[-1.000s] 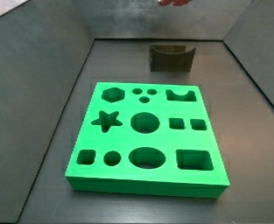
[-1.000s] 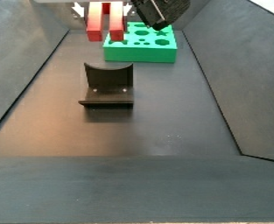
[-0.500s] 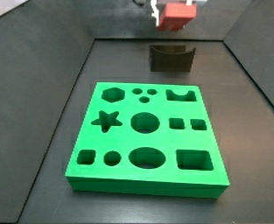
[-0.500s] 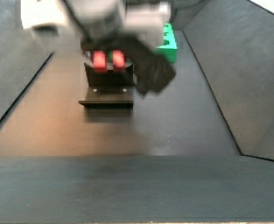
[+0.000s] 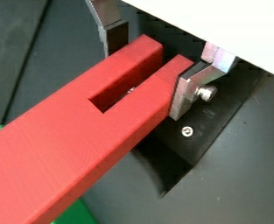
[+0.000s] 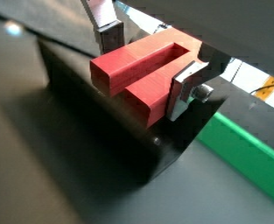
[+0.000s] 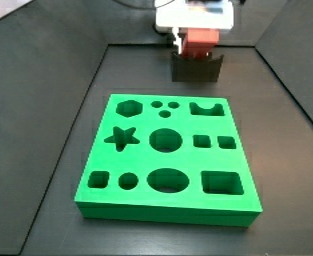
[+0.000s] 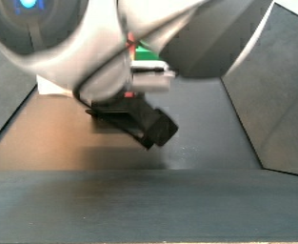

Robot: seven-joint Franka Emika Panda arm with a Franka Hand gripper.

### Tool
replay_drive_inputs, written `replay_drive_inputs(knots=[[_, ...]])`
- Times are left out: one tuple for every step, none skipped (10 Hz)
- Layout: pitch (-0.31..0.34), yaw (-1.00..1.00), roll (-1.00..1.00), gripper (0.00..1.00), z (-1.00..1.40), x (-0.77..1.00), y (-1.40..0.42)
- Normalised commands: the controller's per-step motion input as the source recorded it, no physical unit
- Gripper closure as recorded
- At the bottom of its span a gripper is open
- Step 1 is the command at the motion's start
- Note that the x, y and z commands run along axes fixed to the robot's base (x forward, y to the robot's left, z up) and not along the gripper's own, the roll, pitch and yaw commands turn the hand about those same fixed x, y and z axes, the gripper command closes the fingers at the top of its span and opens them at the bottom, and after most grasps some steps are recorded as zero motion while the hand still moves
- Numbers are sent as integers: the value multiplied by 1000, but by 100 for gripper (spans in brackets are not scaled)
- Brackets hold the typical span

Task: Pick up the double-square object. Move up. Place the double-square object on the fixture. Regrasp the double-square object. Move to above the board. Insert the double-square object.
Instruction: Place the double-square object on the fixture, then regrasp the double-square object.

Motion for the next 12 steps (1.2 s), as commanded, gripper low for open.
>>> replay_drive_inputs(knots=[[-9, -80, -173, 100, -788, 164, 105], [-13, -67, -157, 100, -553, 124, 80], [-10, -50, -117, 100, -482, 93, 61], [-10, -43, -112, 100, -482, 85, 55], [0, 0, 0, 100, -167, 0, -500], [0, 0, 0, 0, 0, 0, 0], [19, -39, -20, 0, 1000, 0, 0], [23, -34, -17, 0, 1000, -4, -1], [26, -16, 14, 0, 1000, -22, -3], [26, -8, 37, 0, 1000, -30, -6], [32, -6, 52, 0, 1000, -38, -6], [44, -4, 54, 0, 870, -37, -2]])
